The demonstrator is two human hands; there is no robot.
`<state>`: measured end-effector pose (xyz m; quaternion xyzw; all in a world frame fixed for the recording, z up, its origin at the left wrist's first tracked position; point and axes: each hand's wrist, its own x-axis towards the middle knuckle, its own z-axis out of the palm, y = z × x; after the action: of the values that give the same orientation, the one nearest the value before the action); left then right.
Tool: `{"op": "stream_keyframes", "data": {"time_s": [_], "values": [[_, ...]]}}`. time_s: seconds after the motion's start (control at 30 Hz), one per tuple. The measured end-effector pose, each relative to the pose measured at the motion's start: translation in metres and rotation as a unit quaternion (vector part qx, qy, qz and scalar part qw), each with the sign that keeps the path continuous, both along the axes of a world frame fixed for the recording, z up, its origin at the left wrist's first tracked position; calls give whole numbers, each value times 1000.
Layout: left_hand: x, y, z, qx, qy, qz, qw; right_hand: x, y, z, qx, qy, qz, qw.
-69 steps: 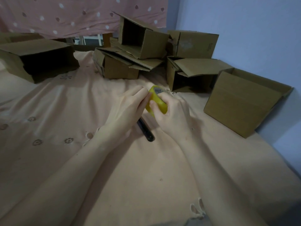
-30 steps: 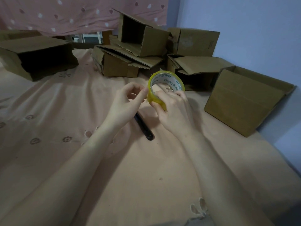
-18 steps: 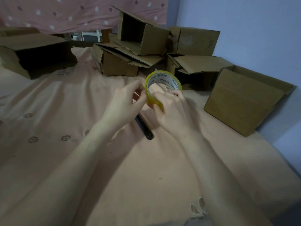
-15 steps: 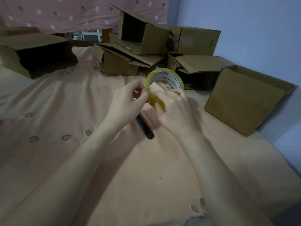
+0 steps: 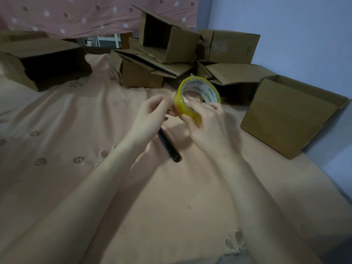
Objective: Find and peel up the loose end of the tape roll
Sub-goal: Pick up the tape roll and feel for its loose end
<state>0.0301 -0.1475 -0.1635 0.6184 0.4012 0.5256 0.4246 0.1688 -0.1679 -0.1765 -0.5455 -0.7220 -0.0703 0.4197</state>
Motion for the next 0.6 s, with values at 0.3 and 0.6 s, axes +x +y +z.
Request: {"op": "stream_keyframes", "data": {"time_s": [0.3, 0.6], "values": [[0, 3, -1, -7, -5, 7, 1000, -2, 0, -2, -14, -25, 9, 1000], [-4, 10, -7, 33, 30, -27, 999, -2, -2, -1, -11, -25, 7, 1000]]}}
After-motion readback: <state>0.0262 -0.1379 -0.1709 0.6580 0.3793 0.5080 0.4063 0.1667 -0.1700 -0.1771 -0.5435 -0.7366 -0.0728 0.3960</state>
